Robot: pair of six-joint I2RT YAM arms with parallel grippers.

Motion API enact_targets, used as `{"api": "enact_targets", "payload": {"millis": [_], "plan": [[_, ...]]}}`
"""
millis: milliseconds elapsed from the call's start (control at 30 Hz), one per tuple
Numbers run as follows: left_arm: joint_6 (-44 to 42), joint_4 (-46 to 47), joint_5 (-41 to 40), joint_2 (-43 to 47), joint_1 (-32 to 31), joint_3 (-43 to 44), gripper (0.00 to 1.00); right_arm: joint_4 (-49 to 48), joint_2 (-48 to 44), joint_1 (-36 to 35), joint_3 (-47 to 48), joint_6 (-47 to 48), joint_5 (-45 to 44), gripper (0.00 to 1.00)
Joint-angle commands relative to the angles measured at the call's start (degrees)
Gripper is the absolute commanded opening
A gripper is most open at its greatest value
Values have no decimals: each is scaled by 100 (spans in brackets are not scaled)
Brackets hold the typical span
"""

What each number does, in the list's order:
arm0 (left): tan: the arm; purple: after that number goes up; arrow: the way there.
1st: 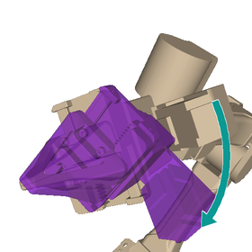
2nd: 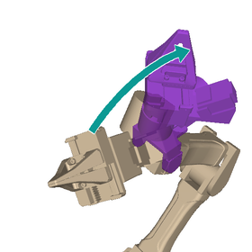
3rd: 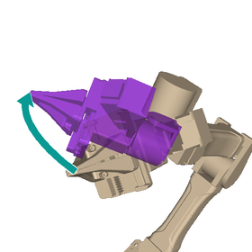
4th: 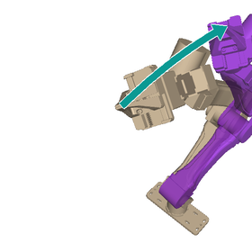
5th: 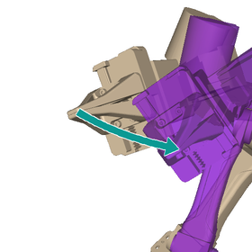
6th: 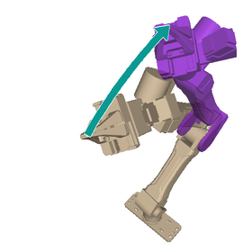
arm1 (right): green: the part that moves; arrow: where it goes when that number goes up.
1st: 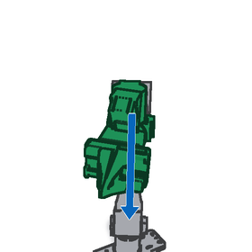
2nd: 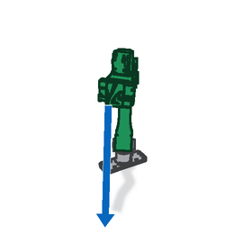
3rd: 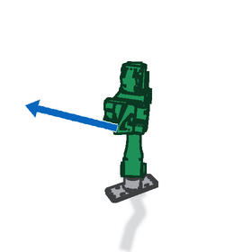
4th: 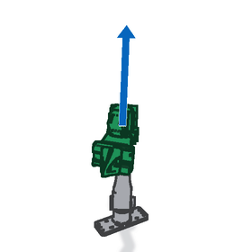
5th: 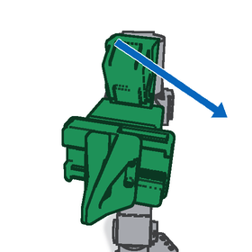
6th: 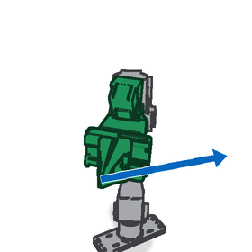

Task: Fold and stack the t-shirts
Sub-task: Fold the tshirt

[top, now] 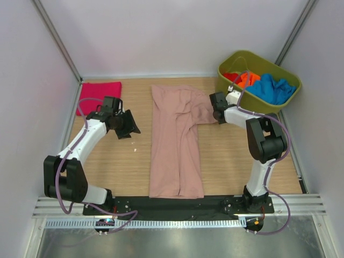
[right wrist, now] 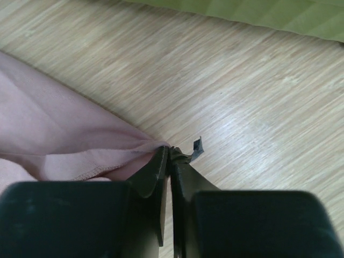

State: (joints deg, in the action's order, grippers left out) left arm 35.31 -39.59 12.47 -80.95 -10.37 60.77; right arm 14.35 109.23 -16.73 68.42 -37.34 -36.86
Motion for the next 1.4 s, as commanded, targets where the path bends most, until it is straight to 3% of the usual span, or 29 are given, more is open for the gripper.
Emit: {"api": "enact_targets", "payload": {"millis": [0, 200, 367, 433, 633, 933, 1367], "plan": [[-68, 154, 19, 79, 18, 31, 53, 85, -200, 38, -57, -387, -401, 14], [-77, 154, 36, 70, 18, 31, 53, -46, -534, 38, 118, 121, 538, 40], [-68, 163, 71, 53, 18, 49, 53, -344, -552, 47, 689, 955, 1811, 43], [-68, 171, 80, 62, 18, 40, 53, -503, -211, 38, 1144, 1158, 2707, 43], [-86, 180, 142, 27, 26, 22, 53, -609, 1018, 47, 2611, 1493, 4281, 43], [-77, 189, 177, -79, 18, 40, 53, -582, 2392, 47, 4239, 1450, 4635, 43], [-68, 198, 238, -246, 18, 101, 53, -714, 3131, 38, 4522, 1265, 4547, 40]]}}
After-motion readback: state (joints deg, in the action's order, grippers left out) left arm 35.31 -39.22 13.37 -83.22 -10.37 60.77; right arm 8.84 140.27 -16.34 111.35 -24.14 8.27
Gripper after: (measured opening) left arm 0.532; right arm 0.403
